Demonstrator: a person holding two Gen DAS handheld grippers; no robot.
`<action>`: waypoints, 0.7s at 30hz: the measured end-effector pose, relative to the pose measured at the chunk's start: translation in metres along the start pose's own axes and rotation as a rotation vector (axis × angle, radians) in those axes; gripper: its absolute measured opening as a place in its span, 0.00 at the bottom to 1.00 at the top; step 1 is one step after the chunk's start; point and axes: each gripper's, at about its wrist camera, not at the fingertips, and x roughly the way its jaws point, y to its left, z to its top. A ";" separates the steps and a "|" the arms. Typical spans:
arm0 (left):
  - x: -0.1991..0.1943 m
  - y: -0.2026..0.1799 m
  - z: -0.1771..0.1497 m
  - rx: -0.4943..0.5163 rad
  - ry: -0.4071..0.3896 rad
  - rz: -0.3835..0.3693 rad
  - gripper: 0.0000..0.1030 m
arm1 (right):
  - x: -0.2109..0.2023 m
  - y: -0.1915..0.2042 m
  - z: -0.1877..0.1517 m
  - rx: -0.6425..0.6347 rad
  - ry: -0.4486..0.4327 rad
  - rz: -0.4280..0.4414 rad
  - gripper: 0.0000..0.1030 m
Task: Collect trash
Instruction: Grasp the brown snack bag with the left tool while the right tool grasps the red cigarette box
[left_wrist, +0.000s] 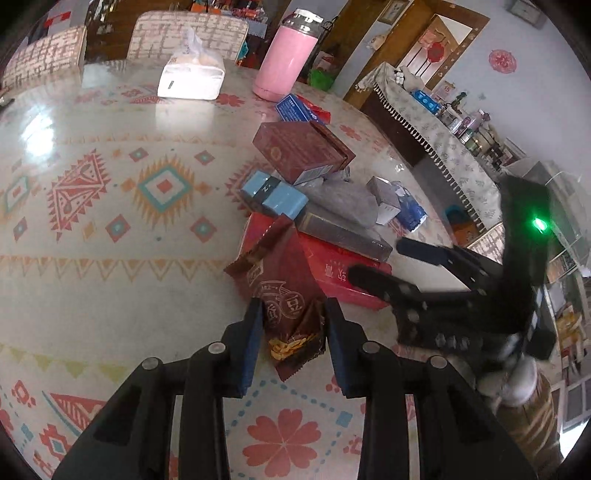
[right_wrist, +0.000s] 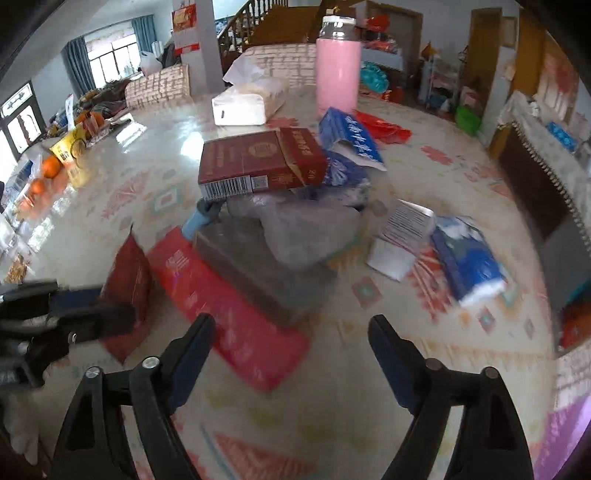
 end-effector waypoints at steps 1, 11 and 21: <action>-0.001 0.000 0.000 -0.002 0.004 -0.002 0.32 | 0.002 -0.001 0.002 0.009 0.004 0.012 0.87; -0.005 0.006 -0.001 -0.027 0.017 -0.018 0.32 | 0.007 0.013 0.000 -0.002 0.020 0.127 0.81; -0.004 0.005 -0.001 -0.023 0.018 -0.015 0.32 | -0.007 0.024 -0.009 -0.057 0.035 0.083 0.67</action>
